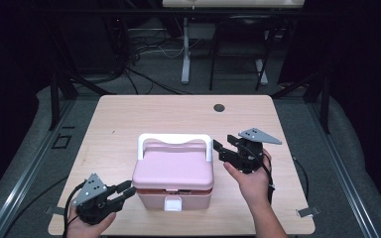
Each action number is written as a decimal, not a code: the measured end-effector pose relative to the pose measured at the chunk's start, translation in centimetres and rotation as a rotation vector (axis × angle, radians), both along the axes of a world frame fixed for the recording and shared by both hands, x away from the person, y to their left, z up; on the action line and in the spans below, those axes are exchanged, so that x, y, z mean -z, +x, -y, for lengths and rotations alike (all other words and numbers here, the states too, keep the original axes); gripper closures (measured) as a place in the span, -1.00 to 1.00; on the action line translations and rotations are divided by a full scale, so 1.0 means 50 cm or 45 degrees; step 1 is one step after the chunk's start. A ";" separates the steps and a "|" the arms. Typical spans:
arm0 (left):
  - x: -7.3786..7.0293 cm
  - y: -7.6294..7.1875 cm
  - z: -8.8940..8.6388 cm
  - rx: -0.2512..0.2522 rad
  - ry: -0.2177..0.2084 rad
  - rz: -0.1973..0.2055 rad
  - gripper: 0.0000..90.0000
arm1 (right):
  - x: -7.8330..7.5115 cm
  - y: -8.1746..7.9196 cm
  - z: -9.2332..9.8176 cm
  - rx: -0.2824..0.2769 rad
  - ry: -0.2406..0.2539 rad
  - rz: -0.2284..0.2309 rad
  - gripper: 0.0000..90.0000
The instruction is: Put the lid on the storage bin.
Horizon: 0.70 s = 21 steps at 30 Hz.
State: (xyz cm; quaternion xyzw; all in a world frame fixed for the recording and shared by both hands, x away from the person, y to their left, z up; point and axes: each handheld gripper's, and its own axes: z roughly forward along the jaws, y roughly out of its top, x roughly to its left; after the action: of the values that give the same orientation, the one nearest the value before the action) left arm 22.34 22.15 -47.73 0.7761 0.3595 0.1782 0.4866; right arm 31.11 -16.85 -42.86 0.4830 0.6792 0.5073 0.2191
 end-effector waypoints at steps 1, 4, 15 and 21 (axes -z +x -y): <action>0.002 0.000 0.000 -0.001 0.005 0.006 0.58 | 0.001 0.000 0.000 -0.001 0.000 0.000 -0.03; 0.004 0.000 -0.002 -0.001 0.002 -0.002 0.58 | 0.002 0.001 -0.001 -0.001 0.003 -0.001 -0.03; 0.016 -0.004 -0.005 -0.012 0.027 -0.007 0.57 | 0.004 0.002 0.000 0.000 0.009 -0.007 -0.03; 0.027 -0.005 -0.006 -0.013 0.044 -0.024 0.57 | 0.006 0.003 0.000 -0.002 0.005 -0.010 -0.03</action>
State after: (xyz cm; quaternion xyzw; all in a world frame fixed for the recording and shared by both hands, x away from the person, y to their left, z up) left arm 22.12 22.43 -49.07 0.7841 0.3648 0.1797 0.4688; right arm 31.26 -16.83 -43.13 0.4847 0.6796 0.5069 0.2152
